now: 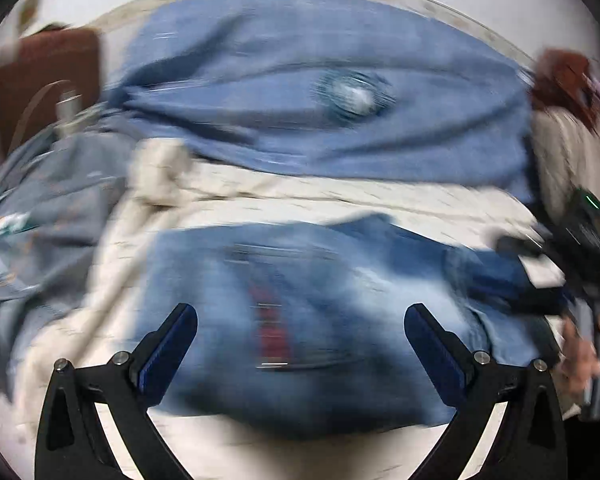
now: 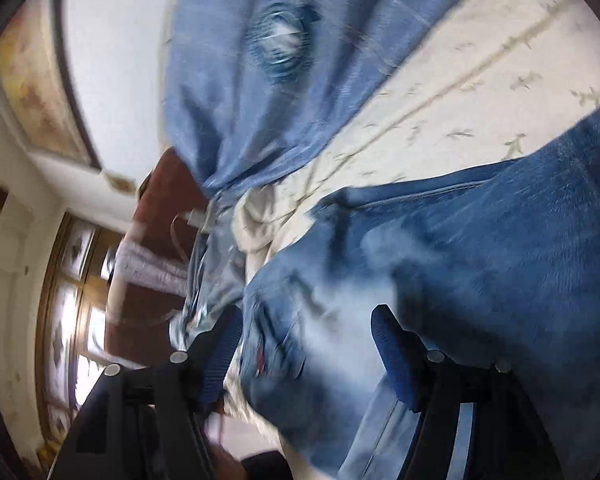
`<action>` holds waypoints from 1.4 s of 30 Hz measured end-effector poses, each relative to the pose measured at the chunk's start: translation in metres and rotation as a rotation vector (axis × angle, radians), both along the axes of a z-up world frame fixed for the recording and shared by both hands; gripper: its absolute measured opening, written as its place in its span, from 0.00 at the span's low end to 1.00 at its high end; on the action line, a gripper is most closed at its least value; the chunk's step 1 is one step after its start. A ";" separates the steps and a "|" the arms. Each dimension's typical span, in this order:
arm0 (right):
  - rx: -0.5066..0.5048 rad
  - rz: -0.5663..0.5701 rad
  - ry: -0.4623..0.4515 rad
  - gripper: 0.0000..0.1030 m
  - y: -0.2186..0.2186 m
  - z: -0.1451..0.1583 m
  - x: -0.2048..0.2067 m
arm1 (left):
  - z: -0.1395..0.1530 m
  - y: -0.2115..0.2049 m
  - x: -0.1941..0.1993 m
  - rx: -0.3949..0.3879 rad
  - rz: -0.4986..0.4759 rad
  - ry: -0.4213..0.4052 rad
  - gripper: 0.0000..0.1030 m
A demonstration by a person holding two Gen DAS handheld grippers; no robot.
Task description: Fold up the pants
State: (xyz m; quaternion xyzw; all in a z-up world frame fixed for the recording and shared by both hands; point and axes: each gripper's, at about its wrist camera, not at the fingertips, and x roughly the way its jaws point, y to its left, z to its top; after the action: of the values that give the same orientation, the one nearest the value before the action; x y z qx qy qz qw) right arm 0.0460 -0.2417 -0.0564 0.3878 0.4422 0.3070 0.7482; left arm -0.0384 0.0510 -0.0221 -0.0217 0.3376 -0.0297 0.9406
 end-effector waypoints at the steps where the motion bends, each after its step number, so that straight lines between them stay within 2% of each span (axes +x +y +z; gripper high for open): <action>1: -0.015 0.017 -0.020 0.68 0.003 0.005 -0.006 | 0.005 0.017 -0.003 -0.003 0.033 0.006 1.00; 4: -0.056 0.054 -0.072 0.68 0.011 0.016 -0.025 | 0.014 0.074 -0.010 -0.061 0.115 0.058 1.00; 7: -0.095 0.088 -0.136 0.68 0.022 0.028 -0.046 | 0.009 0.125 -0.019 -0.188 0.209 0.113 1.00; 10: -0.112 0.116 -0.178 0.68 0.035 0.033 -0.062 | -0.005 0.152 -0.035 -0.295 0.267 0.148 1.00; 13: -0.124 0.128 -0.165 0.68 0.047 0.027 -0.074 | -0.022 0.156 -0.038 -0.378 0.261 0.218 1.00; 18: -0.160 0.148 -0.154 0.68 0.064 0.022 -0.083 | -0.043 0.150 -0.028 -0.457 0.259 0.291 1.00; 21: -0.196 0.139 -0.169 0.68 0.064 0.023 -0.084 | -0.053 0.141 -0.015 -0.496 0.239 0.349 1.00; 24: -0.187 0.105 -0.164 0.68 0.055 0.022 -0.080 | -0.060 0.132 -0.001 -0.537 0.223 0.379 1.00; 29: -0.184 0.072 -0.159 0.68 0.044 0.024 -0.075 | -0.079 0.123 0.027 -0.570 0.179 0.438 1.00; 32: -0.196 0.063 -0.163 0.68 0.041 0.025 -0.074 | -0.079 0.109 0.037 -0.543 0.126 0.416 0.99; 34: -0.195 0.058 -0.168 0.68 0.038 0.026 -0.073 | -0.080 0.100 0.042 -0.478 0.119 0.415 0.94; 35: -0.197 0.049 -0.169 0.68 0.036 0.027 -0.073 | -0.079 0.097 0.043 -0.445 0.122 0.408 0.87; 36: -0.197 0.039 -0.169 0.68 0.034 0.027 -0.072 | -0.078 0.096 0.044 -0.430 0.120 0.395 0.71; 38: -0.195 0.016 -0.167 0.68 0.029 0.028 -0.071 | -0.076 0.100 0.045 -0.464 0.112 0.372 0.59; 40: -0.195 -0.014 -0.159 0.68 0.024 0.027 -0.069 | -0.076 0.103 0.046 -0.487 0.113 0.366 0.56; 42: -0.194 -0.049 -0.141 0.68 0.018 0.025 -0.066 | -0.074 0.102 0.046 -0.472 0.108 0.360 0.58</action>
State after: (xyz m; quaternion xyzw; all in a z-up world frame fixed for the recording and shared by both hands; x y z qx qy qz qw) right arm -0.0203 -0.2237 -0.0312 0.3019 0.4064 0.2709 0.8187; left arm 0.0081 0.1528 -0.0965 -0.2628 0.4809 -0.0528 0.8348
